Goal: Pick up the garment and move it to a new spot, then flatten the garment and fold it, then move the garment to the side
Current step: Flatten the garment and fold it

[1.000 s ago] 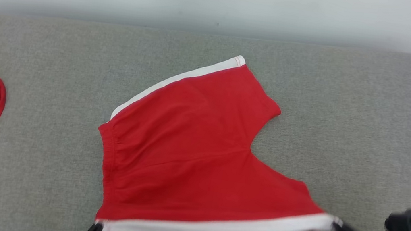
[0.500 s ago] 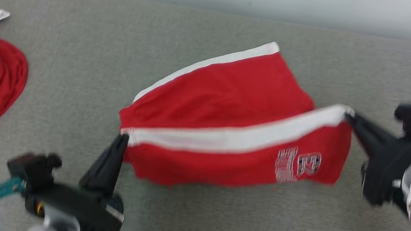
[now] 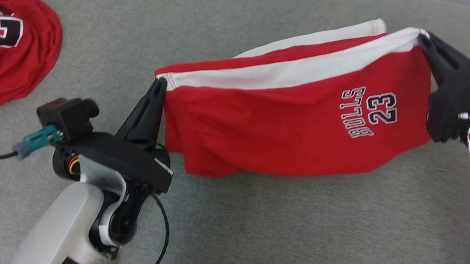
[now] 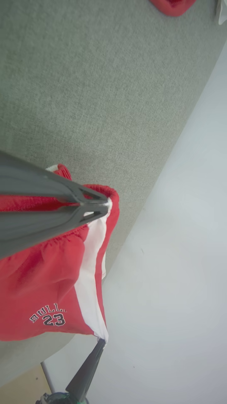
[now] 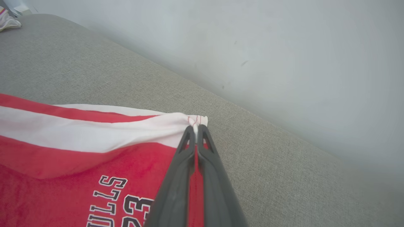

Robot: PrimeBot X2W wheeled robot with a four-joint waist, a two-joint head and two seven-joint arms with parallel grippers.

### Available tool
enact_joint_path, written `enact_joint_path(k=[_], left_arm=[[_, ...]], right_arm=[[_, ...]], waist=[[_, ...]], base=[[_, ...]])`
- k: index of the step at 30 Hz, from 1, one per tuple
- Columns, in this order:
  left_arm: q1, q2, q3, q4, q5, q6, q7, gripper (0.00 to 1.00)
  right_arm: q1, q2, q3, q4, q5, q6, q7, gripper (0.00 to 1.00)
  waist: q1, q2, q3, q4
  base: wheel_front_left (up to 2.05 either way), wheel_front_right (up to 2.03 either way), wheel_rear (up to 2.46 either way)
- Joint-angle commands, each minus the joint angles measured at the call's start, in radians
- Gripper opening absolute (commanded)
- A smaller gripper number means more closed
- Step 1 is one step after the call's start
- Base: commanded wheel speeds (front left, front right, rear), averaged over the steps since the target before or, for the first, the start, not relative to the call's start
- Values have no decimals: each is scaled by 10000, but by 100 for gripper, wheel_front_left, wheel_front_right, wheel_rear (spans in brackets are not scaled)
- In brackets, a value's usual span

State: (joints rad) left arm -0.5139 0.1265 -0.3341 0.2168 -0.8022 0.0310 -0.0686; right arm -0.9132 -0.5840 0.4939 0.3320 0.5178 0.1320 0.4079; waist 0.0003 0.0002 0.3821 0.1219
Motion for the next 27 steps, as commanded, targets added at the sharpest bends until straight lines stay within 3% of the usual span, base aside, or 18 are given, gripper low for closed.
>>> enact_joint_path(k=[1,13,14,15,16,17,22,27], left_arm=[[-207,-66,-22,80,57,26,-27,0],[-1374,-431,-268,1316,203,278,-205,0],[-1444,-448,-282,1389,188,283,-243,12],[-1511,-464,-284,1441,191,276,-314,87],[-1553,-472,-324,1485,238,223,-390,100],[-1587,-486,-329,1565,230,234,-427,100],[-1627,-483,-349,1749,348,140,-813,100],[-1306,116,-507,1691,1226,224,-1530,100]], right_arm=[[-239,61,102,176,-29,-20,-107,0],[-2030,647,881,2815,-63,-20,-1512,0],[-2124,697,876,3006,-44,-20,-1637,0],[-2207,743,884,3185,-58,-20,-1790,17],[-2270,801,854,3324,-94,-20,-1986,47],[-2313,886,848,3491,-53,-20,-2134,100],[-2439,1049,1012,3860,95,-20,-2467,100],[-2446,1074,1276,4086,745,-20,-2063,100]], waist=[[-3,-2,331,323],[-3,-2,700,620],[-3,-2,708,631],[-3,-2,714,638],[-3,-2,714,642],[-3,-2,704,647],[-3,-2,589,614],[-3,-2,263,509]], base=[[0,0,0],[0,0,0],[0,0,0],[0,0,0],[0,0,0],[0,0,0],[0,0,0],[0,0,0]])
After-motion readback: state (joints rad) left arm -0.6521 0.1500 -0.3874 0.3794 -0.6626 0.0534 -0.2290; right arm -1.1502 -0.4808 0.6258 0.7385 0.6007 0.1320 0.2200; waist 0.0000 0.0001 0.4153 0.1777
